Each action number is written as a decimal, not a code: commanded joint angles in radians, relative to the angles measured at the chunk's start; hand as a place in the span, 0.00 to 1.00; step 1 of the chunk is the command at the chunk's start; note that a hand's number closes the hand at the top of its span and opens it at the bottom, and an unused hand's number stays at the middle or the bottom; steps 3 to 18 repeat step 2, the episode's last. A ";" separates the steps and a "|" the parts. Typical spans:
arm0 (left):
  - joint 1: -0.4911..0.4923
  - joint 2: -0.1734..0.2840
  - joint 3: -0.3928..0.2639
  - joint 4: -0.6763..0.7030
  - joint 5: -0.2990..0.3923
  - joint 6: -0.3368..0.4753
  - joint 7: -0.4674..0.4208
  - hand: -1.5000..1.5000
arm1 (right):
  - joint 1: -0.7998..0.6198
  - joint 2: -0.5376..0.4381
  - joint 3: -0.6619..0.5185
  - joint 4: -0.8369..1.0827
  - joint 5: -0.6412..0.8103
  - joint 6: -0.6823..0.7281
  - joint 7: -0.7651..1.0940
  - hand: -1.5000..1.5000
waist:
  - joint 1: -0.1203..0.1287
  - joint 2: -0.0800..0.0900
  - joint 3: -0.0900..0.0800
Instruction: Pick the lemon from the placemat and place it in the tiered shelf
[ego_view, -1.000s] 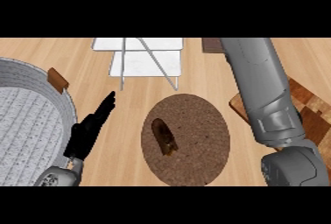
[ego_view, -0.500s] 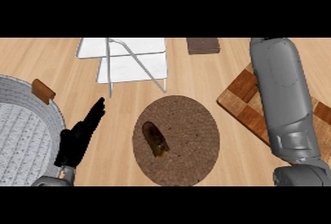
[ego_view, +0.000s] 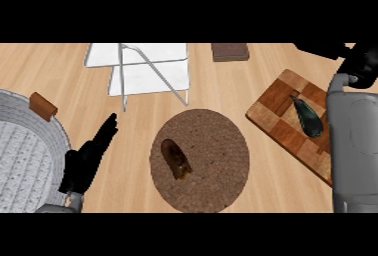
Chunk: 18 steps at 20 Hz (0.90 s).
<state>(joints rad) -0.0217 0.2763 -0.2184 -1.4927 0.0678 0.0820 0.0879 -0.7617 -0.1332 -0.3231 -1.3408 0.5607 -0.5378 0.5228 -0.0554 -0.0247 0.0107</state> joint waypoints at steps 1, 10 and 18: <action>0.036 0.038 0.049 0.068 0.016 -0.024 -0.004 0.50 | 0.126 -0.030 0.042 -0.208 0.017 0.102 0.110 0.00 | 0.018 0.012 -0.012; 0.047 0.039 0.041 0.091 0.014 -0.041 -0.035 0.50 | 0.192 -0.021 0.045 -0.262 -0.010 0.129 0.107 0.00 | 0.014 0.013 -0.012; 0.047 0.039 0.041 0.091 0.014 -0.041 -0.035 0.50 | 0.192 -0.021 0.045 -0.262 -0.010 0.129 0.107 0.00 | 0.014 0.013 -0.012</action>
